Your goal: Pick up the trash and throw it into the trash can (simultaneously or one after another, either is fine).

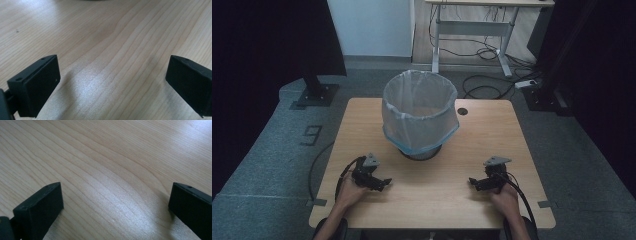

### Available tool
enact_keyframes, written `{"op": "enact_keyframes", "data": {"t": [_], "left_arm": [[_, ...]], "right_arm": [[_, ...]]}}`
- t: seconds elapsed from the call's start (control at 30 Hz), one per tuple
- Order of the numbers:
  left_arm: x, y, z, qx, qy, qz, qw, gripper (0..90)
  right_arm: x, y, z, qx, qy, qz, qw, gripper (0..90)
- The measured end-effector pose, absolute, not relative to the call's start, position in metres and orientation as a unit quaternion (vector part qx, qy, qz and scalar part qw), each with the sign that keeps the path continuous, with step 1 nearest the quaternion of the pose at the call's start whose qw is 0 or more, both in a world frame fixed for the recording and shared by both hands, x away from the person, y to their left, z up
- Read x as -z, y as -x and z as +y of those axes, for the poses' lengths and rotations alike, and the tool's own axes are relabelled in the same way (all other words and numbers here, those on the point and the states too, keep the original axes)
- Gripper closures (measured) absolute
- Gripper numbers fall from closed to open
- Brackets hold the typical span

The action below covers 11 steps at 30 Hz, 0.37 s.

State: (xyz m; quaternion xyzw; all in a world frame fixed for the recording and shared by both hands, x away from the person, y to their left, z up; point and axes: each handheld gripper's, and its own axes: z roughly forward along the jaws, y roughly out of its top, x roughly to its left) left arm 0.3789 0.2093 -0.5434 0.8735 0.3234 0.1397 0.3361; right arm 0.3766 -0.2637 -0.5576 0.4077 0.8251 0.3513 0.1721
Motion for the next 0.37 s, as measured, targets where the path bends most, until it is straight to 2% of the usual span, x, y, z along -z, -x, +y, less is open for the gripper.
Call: {"op": "enact_keyframes", "data": {"t": [0.37], "left_arm": [[0.549, -0.3796, 0.203, -0.124, -0.873, 0.336, 0.33, 0.0]], "right_arm": [[0.5576, -0.3766, -0.2638, -0.351, -0.408, 0.825, 0.172, 0.0]]}}
